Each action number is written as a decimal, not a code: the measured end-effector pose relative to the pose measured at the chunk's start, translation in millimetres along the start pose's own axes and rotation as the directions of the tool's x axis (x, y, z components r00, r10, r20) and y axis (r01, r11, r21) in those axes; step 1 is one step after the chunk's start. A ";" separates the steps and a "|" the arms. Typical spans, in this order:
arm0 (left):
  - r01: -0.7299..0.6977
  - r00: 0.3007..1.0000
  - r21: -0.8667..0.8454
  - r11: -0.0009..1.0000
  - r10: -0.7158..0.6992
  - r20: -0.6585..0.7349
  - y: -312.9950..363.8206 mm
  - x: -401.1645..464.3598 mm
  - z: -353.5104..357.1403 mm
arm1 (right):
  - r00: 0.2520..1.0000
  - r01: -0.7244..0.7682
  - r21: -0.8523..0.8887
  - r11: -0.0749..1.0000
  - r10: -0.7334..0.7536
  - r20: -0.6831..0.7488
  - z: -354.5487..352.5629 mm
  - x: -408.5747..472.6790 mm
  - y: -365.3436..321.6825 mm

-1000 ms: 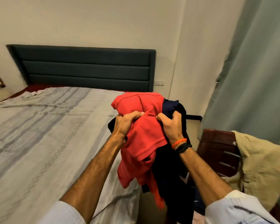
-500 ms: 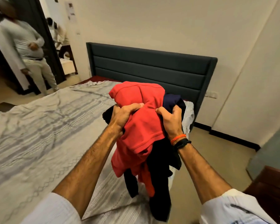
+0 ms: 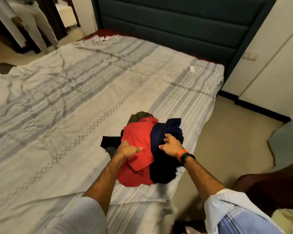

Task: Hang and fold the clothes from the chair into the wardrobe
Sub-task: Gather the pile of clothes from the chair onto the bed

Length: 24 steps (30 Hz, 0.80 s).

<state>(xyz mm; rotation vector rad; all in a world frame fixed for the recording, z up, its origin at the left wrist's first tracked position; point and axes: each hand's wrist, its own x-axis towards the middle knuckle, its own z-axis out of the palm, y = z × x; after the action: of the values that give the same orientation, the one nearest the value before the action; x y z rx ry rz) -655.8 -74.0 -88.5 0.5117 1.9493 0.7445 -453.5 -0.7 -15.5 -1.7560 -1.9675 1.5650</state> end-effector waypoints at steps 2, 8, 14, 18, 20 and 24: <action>0.027 1.000 0.017 0.999 -0.027 0.010 6.7 -38.0 -1.6 | 1.000 -0.003 0.056 0.998 0.003 -0.009 13.6 1.4 7.5; -0.062 0.998 -0.039 0.997 0.063 0.027 6.6 -35.6 7.3 | 0.990 0.054 0.184 0.981 -0.028 -0.140 28.7 1.6 11.6; -0.228 0.971 -0.093 0.969 0.233 0.051 32.3 -49.6 33.6 | 0.949 0.169 0.203 0.964 -0.104 -0.299 13.2 -31.0 22.8; -0.322 0.935 -0.053 0.945 0.326 0.139 52.3 -67.3 75.3 | 0.907 0.196 0.281 0.939 -0.065 -0.416 -17.0 -56.5 47.1; -0.375 0.903 -0.025 0.927 0.372 0.214 64.8 -84.7 107.5 | 0.874 0.201 0.310 0.929 -0.027 -0.486 -39.1 -74.6 68.4; -0.448 0.830 0.032 0.894 0.402 0.387 83.8 -124.0 180.5 | 0.803 0.170 0.366 0.915 0.087 -0.590 -82.2 -115.5 123.6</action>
<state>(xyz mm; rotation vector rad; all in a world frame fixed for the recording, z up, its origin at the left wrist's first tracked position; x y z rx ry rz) -435.1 -38.9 -17.7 1.1098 1.5401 0.7393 -276.1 -61.2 -0.6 -1.7187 -1.2633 1.0909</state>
